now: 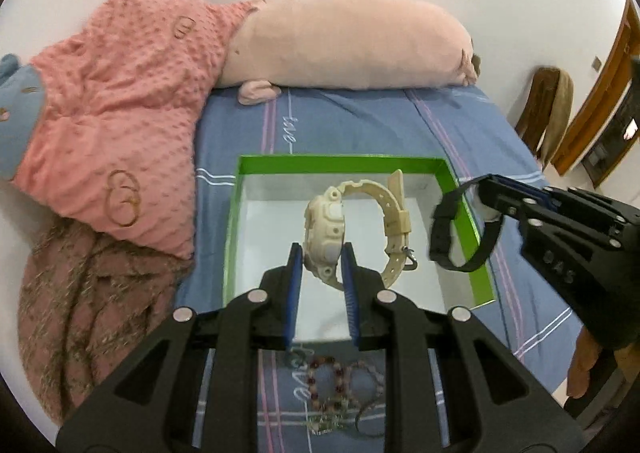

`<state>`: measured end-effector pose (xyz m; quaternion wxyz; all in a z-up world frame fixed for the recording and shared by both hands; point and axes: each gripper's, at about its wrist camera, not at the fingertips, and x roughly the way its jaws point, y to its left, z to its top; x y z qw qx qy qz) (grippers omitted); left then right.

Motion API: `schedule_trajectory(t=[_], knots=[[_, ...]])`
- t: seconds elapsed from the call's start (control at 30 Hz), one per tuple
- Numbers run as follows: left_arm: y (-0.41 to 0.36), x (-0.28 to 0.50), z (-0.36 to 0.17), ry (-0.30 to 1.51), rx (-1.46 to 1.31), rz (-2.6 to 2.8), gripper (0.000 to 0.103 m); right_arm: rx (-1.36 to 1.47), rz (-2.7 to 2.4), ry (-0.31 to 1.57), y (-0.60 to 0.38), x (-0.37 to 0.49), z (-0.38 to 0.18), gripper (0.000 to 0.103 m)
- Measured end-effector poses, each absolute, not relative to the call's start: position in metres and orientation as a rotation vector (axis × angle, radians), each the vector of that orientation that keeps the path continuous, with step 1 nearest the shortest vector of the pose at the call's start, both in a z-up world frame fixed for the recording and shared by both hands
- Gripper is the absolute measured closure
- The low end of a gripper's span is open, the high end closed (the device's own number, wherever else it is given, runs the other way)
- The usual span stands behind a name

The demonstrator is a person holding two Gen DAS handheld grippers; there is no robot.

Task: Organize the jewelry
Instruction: 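Carry both watches into the green box and open both tools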

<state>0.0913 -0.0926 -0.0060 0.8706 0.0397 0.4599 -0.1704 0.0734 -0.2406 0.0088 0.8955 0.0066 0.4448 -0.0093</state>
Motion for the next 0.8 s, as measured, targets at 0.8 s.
schedule_trajectory(t=[0.8], knots=[[-0.108,0.136,-0.103,1.196,0.099,-0.315,0.083,0.07,-0.051,1.166,-0.238,0.116,-0.096,0.093]])
